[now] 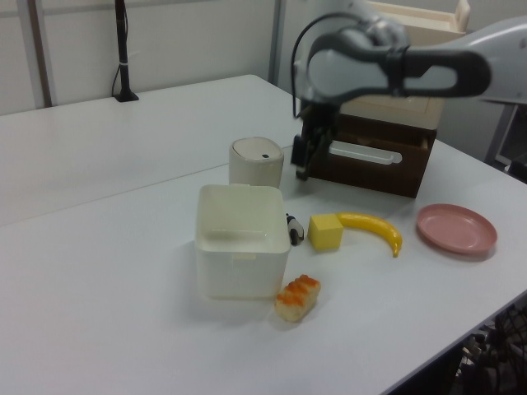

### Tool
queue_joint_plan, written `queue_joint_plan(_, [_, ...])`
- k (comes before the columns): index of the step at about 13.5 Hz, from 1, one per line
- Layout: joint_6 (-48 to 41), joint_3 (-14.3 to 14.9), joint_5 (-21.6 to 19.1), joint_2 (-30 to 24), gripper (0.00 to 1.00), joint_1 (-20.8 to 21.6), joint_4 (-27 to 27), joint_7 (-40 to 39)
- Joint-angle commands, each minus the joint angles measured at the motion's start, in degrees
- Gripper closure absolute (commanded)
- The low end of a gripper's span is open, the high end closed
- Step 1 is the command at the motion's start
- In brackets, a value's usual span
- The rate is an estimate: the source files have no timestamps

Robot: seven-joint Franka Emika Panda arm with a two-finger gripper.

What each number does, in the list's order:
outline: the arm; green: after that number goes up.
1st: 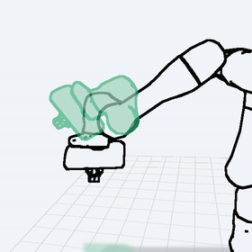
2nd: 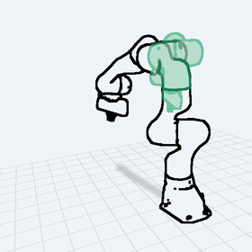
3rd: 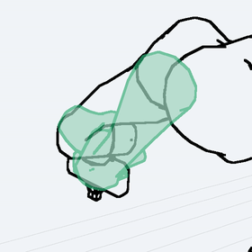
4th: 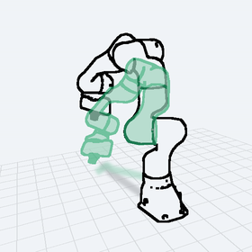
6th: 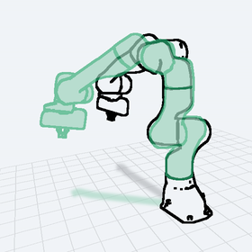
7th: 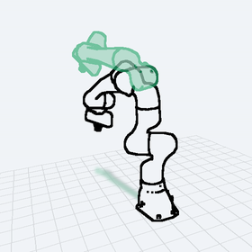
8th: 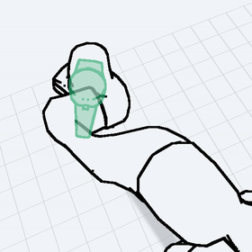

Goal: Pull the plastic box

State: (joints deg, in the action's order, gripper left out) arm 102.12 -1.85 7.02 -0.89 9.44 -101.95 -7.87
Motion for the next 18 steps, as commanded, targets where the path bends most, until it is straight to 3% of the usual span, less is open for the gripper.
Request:
queue_joint_plan(1, [-4.65,-0.52,-4.89,-5.77,0.0,-5.46,0.0,10.47])
queue_joint_plan(3, [-5.43,-0.78,-8.16,-6.49,0.0,-9.95,0.34,14.97])
queue_joint_plan(7, [-5.88,-0.87,-10.19,-5.79,0.0,-13.12,0.96,17.01])
queue_joint_plan(18, [-1.84,0.53,-10.63,-1.48,0.0,-8.73,0.52,16.3])
